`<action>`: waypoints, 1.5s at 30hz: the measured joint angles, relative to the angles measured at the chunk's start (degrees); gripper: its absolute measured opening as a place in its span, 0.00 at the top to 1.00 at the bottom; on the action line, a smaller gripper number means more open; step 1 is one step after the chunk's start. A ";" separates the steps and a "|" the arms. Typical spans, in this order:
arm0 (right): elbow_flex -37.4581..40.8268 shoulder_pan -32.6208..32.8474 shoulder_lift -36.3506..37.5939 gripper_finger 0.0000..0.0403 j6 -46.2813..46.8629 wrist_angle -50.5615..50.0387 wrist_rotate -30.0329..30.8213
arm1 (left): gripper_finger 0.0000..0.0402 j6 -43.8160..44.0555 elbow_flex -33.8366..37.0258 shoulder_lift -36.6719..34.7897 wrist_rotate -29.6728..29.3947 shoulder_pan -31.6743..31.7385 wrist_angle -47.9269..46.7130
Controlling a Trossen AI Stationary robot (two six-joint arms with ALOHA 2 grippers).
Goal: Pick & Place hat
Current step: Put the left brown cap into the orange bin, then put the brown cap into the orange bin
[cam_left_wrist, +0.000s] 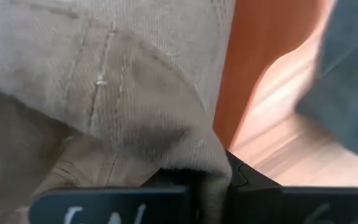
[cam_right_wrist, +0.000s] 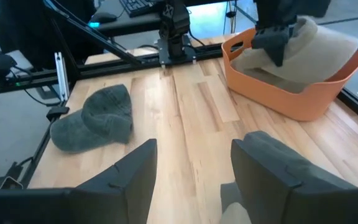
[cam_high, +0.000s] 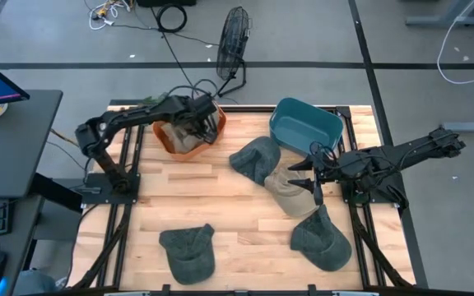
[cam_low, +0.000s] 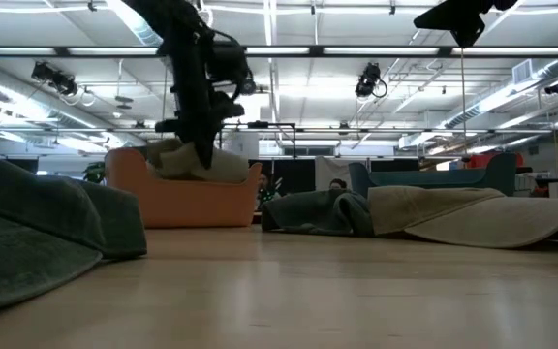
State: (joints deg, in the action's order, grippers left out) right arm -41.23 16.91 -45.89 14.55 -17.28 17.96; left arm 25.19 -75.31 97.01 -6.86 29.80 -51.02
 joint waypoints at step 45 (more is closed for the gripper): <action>0.00 0.00 -3.06 0.48 8.86 -21.64 -4.11 | 0.59 8.61 -44.96 6.28 -1.48 -22.30 -31.16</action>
State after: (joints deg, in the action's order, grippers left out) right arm -41.23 16.91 -48.95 23.40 -38.92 13.84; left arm 33.79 -120.27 103.28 -8.34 7.49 -82.18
